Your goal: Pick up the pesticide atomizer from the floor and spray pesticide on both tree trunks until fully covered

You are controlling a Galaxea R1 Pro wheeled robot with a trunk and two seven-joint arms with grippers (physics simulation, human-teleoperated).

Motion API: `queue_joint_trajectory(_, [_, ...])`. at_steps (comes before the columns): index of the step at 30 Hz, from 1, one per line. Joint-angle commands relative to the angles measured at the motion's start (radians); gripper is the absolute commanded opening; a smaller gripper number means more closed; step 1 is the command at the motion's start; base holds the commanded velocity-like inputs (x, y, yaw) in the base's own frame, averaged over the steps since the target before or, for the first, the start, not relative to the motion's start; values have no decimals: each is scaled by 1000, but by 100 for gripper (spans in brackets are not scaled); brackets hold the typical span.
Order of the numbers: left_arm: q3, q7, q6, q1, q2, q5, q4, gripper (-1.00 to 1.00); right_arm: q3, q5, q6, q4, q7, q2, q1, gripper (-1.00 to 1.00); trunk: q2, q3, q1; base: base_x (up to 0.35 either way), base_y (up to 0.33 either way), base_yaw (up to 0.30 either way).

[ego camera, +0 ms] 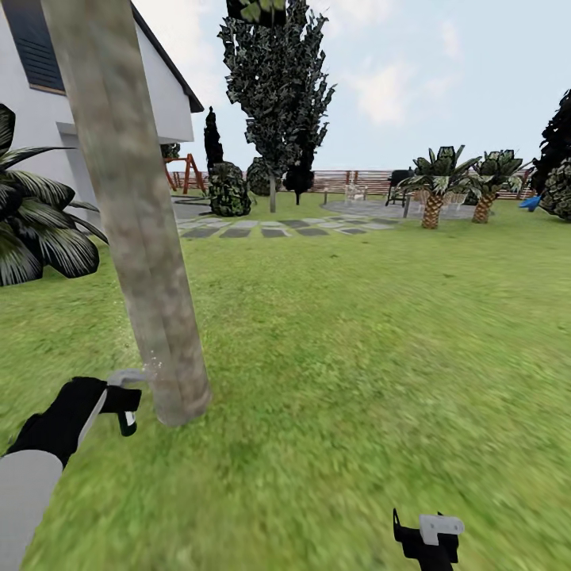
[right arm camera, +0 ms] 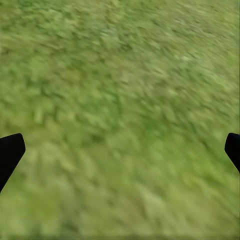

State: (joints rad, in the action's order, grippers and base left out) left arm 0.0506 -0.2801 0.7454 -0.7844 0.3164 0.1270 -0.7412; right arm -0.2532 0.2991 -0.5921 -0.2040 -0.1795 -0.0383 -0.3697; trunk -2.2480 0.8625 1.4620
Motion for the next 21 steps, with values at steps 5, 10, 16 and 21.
queue_joint_trajectory(5, [-21, -23, 59, 3, 1, 20, -55, -100, 0, 0, 0, 0, 0, 0, 0, 100, 0, 0, 0, 26, 0, 0])
queue_joint_trajectory(10, [-19, -23, 65, 14, 38, 23, -60, -100, 0, 0, 0, 0, 0, 0, 0, 100, 0, 0, 0, 284, 66, 0])
queue_joint_trajectory(16, [-26, -22, 59, 17, 51, 20, -59, -100, 0, 0, 0, 0, 0, 0, 0, 100, 0, 0, 0, 180, 41, 0])
queue_joint_trajectory(21, [-29, -23, 60, 15, -10, 20, -60, -100, 0, 0, 0, 0, 0, 0, 0, 100, 0, 0, 0, 9, 1, 0])
